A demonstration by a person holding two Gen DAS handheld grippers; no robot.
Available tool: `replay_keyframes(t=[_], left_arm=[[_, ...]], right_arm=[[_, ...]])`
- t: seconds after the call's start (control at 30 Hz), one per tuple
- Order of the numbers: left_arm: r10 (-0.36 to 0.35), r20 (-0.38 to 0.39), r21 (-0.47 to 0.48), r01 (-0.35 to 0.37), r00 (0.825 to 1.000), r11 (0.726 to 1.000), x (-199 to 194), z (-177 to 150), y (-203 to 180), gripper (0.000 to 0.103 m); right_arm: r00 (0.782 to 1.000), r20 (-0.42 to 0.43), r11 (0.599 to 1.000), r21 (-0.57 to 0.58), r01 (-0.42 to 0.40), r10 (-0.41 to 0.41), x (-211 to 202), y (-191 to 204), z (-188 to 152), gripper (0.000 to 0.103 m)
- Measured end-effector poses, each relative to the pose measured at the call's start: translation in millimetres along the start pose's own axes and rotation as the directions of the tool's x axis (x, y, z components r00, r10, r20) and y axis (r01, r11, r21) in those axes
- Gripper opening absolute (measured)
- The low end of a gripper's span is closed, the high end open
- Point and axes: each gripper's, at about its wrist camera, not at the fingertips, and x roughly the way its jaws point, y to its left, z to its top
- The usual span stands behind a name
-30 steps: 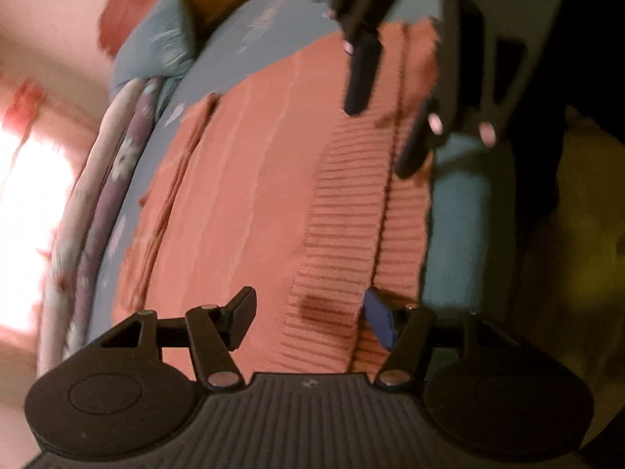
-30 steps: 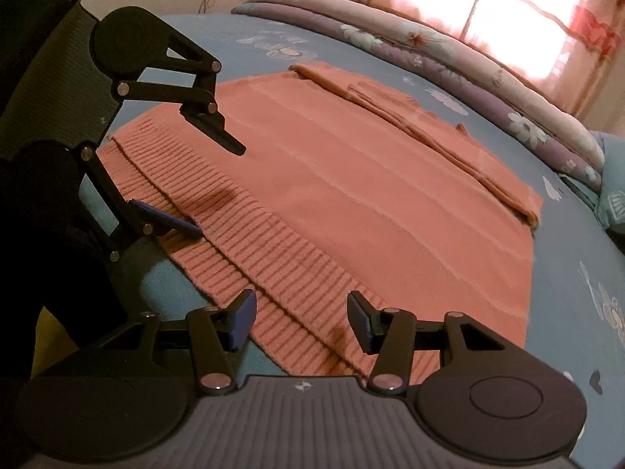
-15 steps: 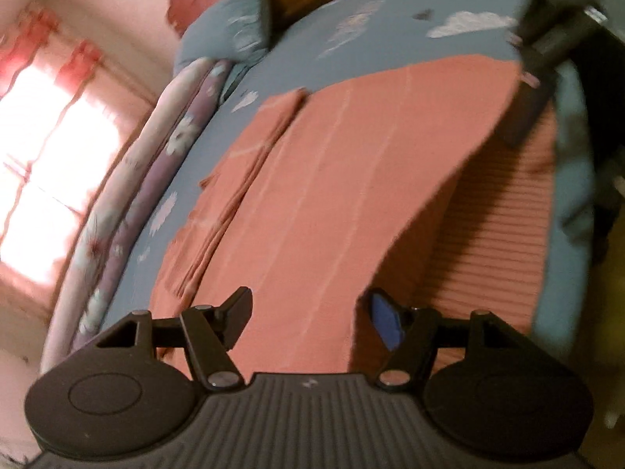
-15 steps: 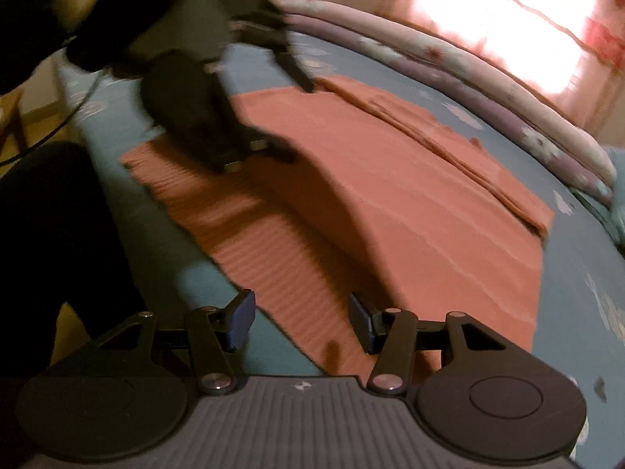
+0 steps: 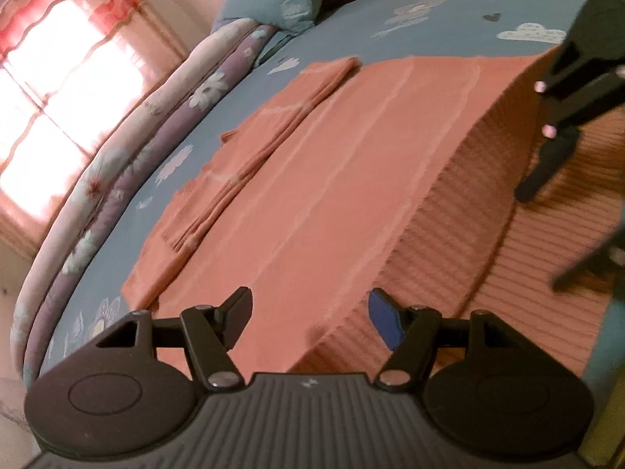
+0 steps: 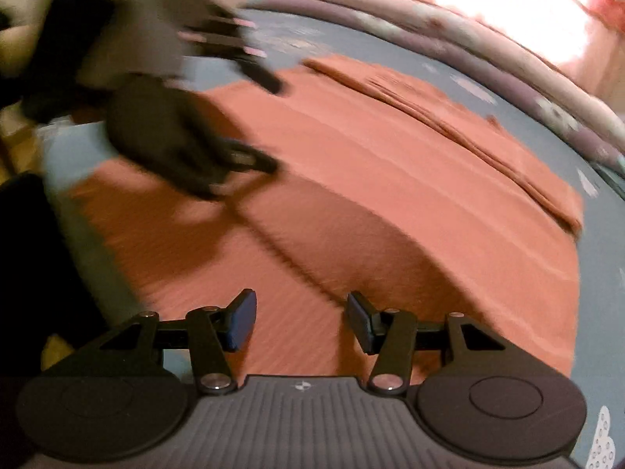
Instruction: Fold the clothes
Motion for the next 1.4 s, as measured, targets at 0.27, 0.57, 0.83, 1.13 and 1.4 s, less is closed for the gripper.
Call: replay_keyframes(t=[0.27, 0.57, 0.83, 1.13, 1.4], left_arm=[[-0.094, 0.112, -0.097, 0.105, 0.989, 0.99, -31.6, 1.7, 19.2, 0.072], [-0.015, -0.07, -0.153, 0.004, 0.997, 0.988, 27.7, -0.5, 16.3, 0.075], [-0.105, -0.096, -0.418, 0.056, 0.99, 0.907, 39.2, 9.9, 59.9, 0.075], [-0.199, -0.135, -0.529, 0.099, 0.971, 0.843, 45.0, 2.3, 67.4, 0.076], [-0.219, -0.118, -0.363, 0.164, 0.968, 0.917, -10.8, -20.7, 40.4, 0.076]], right_arm=[[0.997, 0.052, 0.987, 0.153, 0.056, -0.065, 11.9, -52.1, 31.4, 0.057], [0.995, 0.07, 0.98, 0.193, 0.05, -0.064, -27.2, -54.1, 15.0, 0.058], [0.998, 0.01, 0.981, -0.185, -0.055, 0.058, -54.9, 17.6, -30.6, 0.058], [0.999, 0.029, 0.933, -0.359, 0.034, -0.025, -46.7, 63.1, -40.5, 0.058], [0.987, 0.11, 0.83, -0.533, 0.161, -0.121, -51.1, 89.9, -50.7, 0.05]])
